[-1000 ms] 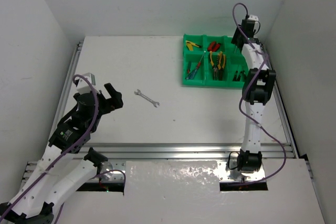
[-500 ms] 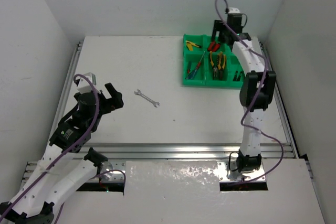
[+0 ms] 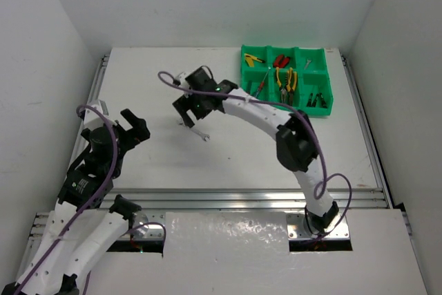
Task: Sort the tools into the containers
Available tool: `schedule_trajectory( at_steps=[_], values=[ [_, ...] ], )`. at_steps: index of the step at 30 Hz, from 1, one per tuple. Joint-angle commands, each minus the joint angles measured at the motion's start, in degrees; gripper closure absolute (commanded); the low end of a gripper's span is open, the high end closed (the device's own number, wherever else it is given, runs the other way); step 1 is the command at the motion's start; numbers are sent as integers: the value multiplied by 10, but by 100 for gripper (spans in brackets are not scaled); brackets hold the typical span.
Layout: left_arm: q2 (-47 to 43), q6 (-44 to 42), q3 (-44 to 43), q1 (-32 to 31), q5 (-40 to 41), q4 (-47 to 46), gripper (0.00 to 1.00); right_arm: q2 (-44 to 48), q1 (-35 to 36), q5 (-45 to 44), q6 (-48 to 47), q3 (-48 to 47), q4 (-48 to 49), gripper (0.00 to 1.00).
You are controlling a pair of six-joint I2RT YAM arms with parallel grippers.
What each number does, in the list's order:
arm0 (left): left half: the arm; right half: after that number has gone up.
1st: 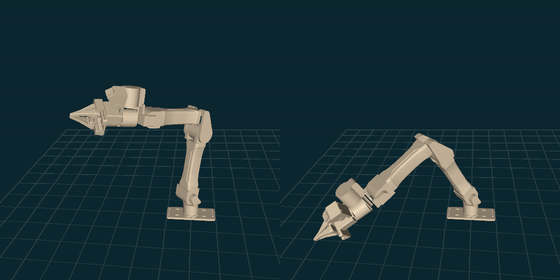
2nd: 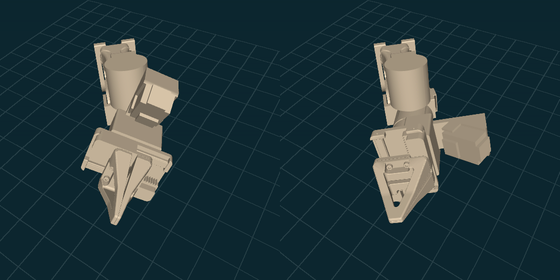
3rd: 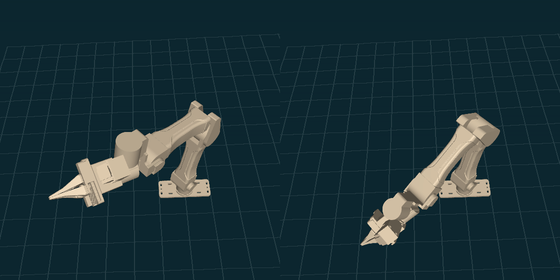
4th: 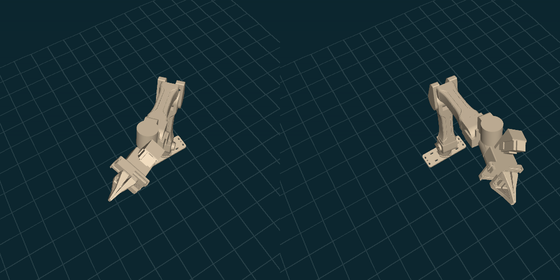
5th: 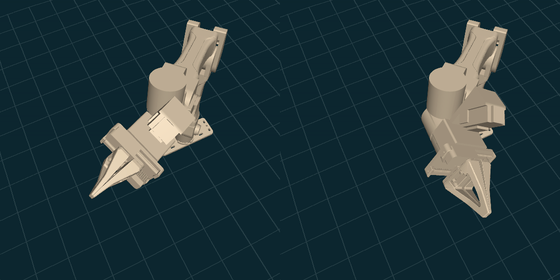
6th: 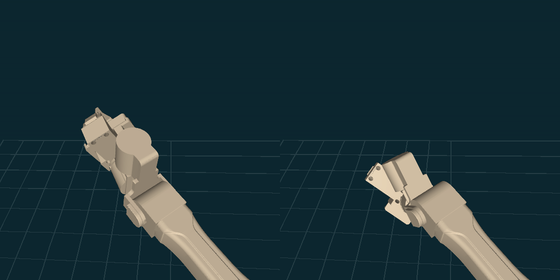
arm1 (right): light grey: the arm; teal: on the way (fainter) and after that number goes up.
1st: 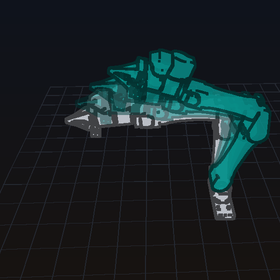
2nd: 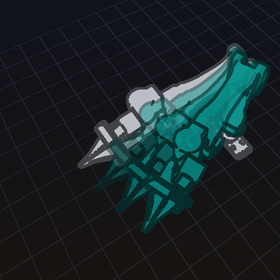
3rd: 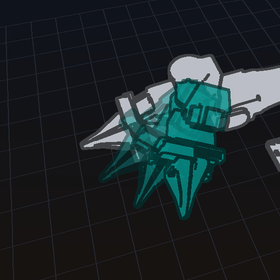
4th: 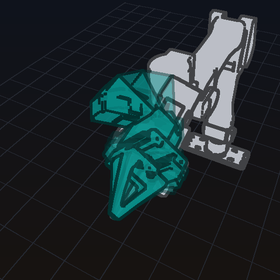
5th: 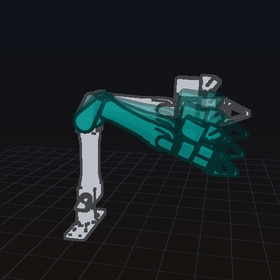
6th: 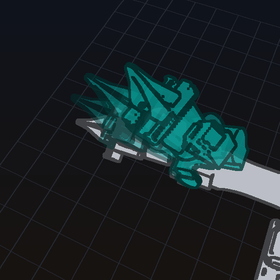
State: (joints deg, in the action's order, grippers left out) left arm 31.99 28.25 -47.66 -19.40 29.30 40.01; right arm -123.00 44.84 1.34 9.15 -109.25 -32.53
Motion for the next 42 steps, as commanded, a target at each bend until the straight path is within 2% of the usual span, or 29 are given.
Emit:
schedule_trajectory(
  at_steps=[1, 3, 8, 10, 15, 20, 21, 24, 30, 31, 33, 35, 40, 41, 42],
  values=[
    [-8, -10, -6, 5, -6, -25, 2, -70, 16, -26, -26, -75, -86, 12],
    [-10, -11, -6, 5, -8, -25, 2, -100, 17, -19, -28, -127, -113, 15],
    [-28, -16, -4, 5, -19, -31, 2, -165, 18, -2, -49, -154, -99, 28],
    [-32, -17, -2, 5, -21, -32, 2, -187, 18, -9, -59, -165, -97, 29],
    [-34, -19, -2, 5, -24, -34, 2, -245, 19, -12, -81, -201, -102, 48],
    [-34, -21, -3, 5, -27, -34, 2, -288, 21, -13, -88, -236, -168, 58],
    [-34, -21, -2, 5, -28, -34, 2, -293, 21, -32, -107, -238, -181, 66],
    [-36, -21, -2, 5, -29, -35, 2, -312, 21, -42, -118, -250, -257, 67],
    [-46, -21, -2, 5, -29, -36, 2, -339, 20, -27, -124, -211, -356, 74],
    [-47, -21, -2, 5, -28, -37, 2, -340, 21, -28, -124, -206, -366, 79],
    [-47, -21, -2, 5, -29, -38, 2, -339, 20, -30, -121, -185, -384, 83],
    [-47, -22, -2, 5, -30, -37, 2, -331, 20, -34, -122, -168, -377, 99],
    [-52, -21, -2, 5, -29, -36, 2, -312, 20, -62, -110, -161, -395, 100],
    [-54, -21, -1, 5, -30, -37, 2, -299, 19, -72, -104, -144, -401, 100],
    [-55, -21, 0, 5, -29, -38, 2, -280, 19, -78, -98, -86, -402, 100]
  ],
)
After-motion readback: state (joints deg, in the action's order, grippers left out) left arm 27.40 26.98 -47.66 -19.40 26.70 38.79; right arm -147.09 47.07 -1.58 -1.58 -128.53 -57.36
